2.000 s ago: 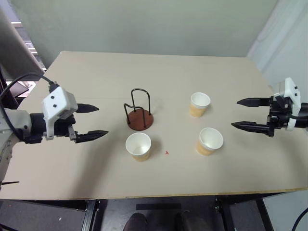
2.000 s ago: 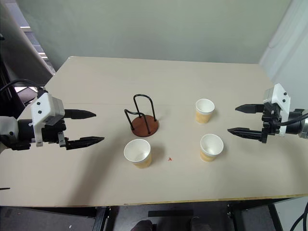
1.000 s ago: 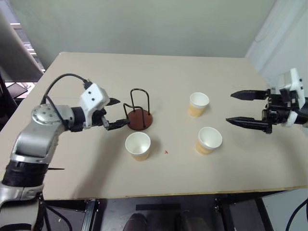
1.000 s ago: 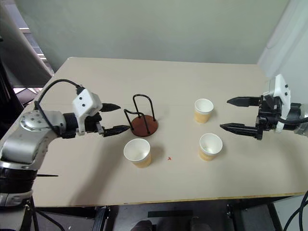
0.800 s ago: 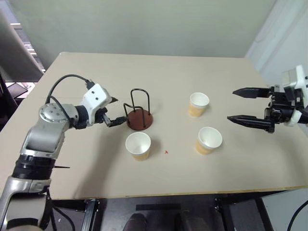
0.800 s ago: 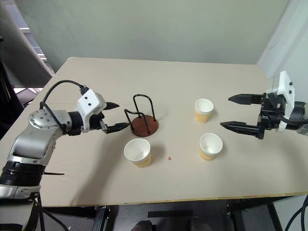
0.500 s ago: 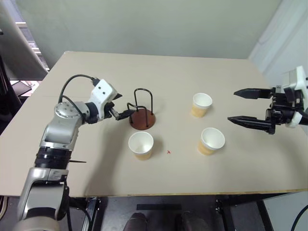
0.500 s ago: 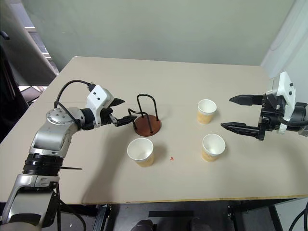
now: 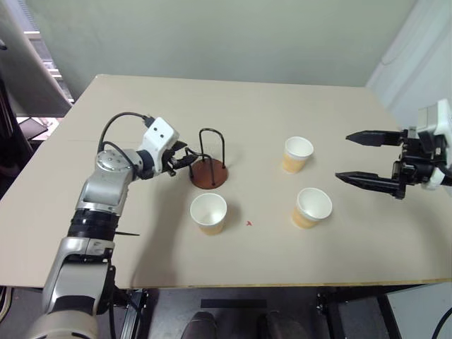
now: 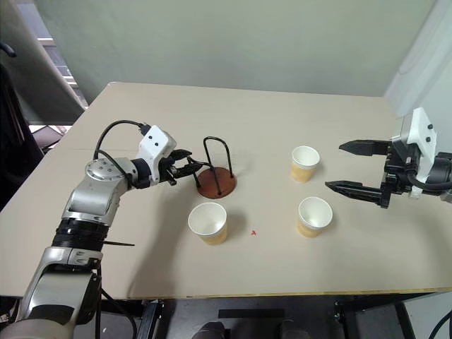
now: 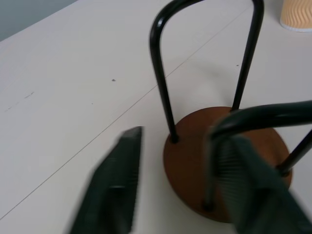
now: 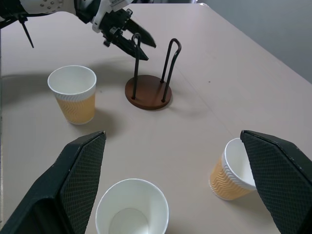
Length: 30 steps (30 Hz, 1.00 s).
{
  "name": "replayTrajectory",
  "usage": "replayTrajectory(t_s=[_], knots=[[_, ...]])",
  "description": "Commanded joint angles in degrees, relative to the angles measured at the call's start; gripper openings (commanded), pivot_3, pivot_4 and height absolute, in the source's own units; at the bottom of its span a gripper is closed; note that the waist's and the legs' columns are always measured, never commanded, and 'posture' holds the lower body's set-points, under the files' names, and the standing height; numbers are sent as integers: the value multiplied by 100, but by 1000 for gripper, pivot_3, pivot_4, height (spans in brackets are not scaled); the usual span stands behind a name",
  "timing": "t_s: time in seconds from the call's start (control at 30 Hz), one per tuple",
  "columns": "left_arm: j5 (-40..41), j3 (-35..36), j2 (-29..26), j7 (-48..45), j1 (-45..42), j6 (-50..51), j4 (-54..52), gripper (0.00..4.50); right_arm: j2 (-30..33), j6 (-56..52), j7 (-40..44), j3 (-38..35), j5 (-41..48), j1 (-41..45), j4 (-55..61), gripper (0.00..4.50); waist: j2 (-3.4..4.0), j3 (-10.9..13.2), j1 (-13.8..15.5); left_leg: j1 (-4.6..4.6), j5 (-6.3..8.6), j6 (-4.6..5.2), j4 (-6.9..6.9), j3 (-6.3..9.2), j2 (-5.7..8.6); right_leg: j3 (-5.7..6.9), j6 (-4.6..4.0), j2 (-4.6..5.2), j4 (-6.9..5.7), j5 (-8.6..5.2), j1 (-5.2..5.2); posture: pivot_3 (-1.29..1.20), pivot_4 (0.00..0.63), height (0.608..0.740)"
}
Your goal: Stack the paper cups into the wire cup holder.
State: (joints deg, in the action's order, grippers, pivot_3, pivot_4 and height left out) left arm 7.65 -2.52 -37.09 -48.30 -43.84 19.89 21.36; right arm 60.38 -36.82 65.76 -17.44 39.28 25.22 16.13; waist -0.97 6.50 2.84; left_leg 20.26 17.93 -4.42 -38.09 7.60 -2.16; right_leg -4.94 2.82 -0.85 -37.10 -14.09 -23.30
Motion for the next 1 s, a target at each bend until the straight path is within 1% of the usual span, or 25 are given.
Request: replayTrajectory(t_s=[0.03, 0.1, 0.13, 0.27, 0.4, 0.53, 0.63, 0.8, 1.0], knots=[[47, 151, -18, -5, -186, -59, -89, 849, 118, 32, -47, -288, 90, 24, 110, 4500, 0, 0, 3, 0, 0, 0, 0, 0, 0, 0, 0, 0, 0, 0, 0, 0, 150, 740], [43, 172, -25, 9, -194, -80, -82, 66, 110, 44, -54, -277, 78, 27, 100, 4500, -1, -1, 6, 0, 0, 0, 0, 0, 0, 0, 1, 0, 0, 0, 0, 0, 150, 740], [70, 201, -28, 21, -205, -89, -93, 26, 107, 51, -55, -275, 73, 24, 97, 4500, -1, -1, 7, 0, 0, 0, -3, 1, 0, 2, 1, -1, 0, 0, 4, 0, 150, 740], [502, 437, 43, -158, -367, 125, -325, 26, 95, 75, -54, -252, 51, 23, 72, 4500, -1, -1, 10, -1, 1, 2, -4, -2, 1, 2, 5, -1, 2, 1, 4, 0, 150, 740], [839, 353, 139, -477, -540, 418, -789, 26, 73, 109, -64, -200, 13, 48, 28, 4500, -1, 0, 30, 5, 2, 4, -7, -1, 2, 3, 9, -1, 7, 3, 2, 0, 150, 740], [1282, -99, 256, -1123, -629, 946, -1884, 26, 57, 119, -94, -184, 4, 49, 33, 4500, -1, -1, 81, 20, 5, 10, -18, 3, 9, 3, 18, 3, 11, 6, 0, 0, 150, 740], [1354, -502, 321, -1452, -526, 1057, -2450, 26, 59, 123, -113, -209, 8, 13, 51, 4500, -1, -1, 82, 20, 10, 19, -22, -1, 20, 3, 26, 10, 11, 5, 2, 0, 150, 740], [1324, -1024, 417, -1744, -355, 1090, -2765, 26, 59, 95, -163, -271, 39, -60, 126, 4500, -1, -1, 75, 16, 15, 27, -34, -9, 22, -1, 38, 14, 7, 2, 3, 0, 150, 740], [1132, -1420, 242, -2121, -157, 916, -2801, 26, 111, 77, -209, -388, 76, -194, 186, 4500, -1, -1, 76, 16, 21, 38, -44, -9, 22, -5, 43, 15, 7, 2, 5, 0, 150, 740]])
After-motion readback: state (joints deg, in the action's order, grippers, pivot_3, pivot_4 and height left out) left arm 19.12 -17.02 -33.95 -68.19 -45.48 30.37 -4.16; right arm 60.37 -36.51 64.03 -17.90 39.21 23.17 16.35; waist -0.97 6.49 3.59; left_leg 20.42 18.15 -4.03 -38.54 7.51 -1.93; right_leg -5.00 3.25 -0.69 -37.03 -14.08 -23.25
